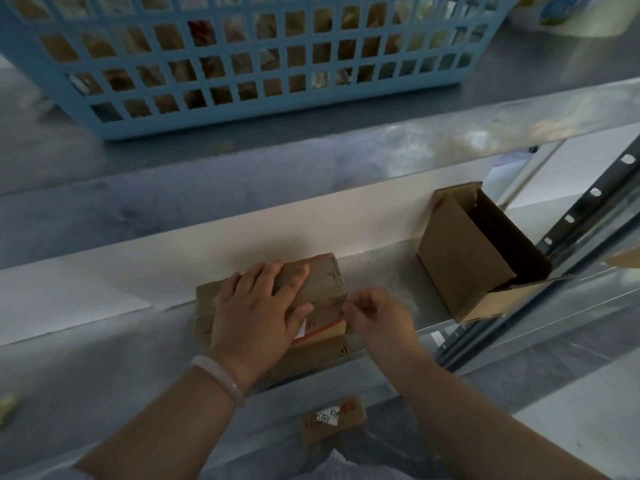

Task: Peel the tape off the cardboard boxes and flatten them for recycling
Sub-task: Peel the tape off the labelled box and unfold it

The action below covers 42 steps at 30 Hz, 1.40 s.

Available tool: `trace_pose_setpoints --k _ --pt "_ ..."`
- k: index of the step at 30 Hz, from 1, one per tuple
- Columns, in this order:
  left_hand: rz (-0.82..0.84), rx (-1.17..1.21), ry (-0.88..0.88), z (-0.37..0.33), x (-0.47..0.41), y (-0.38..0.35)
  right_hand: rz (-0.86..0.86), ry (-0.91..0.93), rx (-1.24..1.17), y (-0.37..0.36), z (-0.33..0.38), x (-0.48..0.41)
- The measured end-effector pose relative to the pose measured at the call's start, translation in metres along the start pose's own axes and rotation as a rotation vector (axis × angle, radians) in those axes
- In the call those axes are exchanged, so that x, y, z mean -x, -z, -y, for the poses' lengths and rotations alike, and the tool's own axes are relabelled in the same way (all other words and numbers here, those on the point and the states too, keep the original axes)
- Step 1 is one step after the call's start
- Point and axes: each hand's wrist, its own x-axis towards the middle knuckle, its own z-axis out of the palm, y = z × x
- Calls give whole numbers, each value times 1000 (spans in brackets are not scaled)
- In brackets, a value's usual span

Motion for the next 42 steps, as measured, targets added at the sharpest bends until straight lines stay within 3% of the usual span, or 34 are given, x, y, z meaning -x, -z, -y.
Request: trace_pose_setpoints --k 4,7,16,20,23,25,29,33,39,42 --pt "5 -4 5 0 1 -1 41 36 88 7 2 -2" --pt "1 10 13 1 1 -1 54 49 26 12 3 2" --pt "-32 67 12 2 3 -4 -64 -52 -337 39 25 -25" --pt "-39 85 6 4 3 -3 35 -204 -674 38 34 -41" --pt "-30 84 -1 5 3 -3 137 -221 -786 37 38 -45" --pt "-29 79 -11 7 4 -4 132 -152 -716 36 39 -45" --pt "-37 103 -37 10 6 -4 2 53 -325 31 37 -50" --pt "-56 124 -54 11 7 -4 -161 78 -328 38 38 -61" --pt "-54 113 -57 10 7 -5 -67 333 -154 30 43 -52" --pt "-47 112 -53 10 7 -4 -29 575 148 14 49 -42"
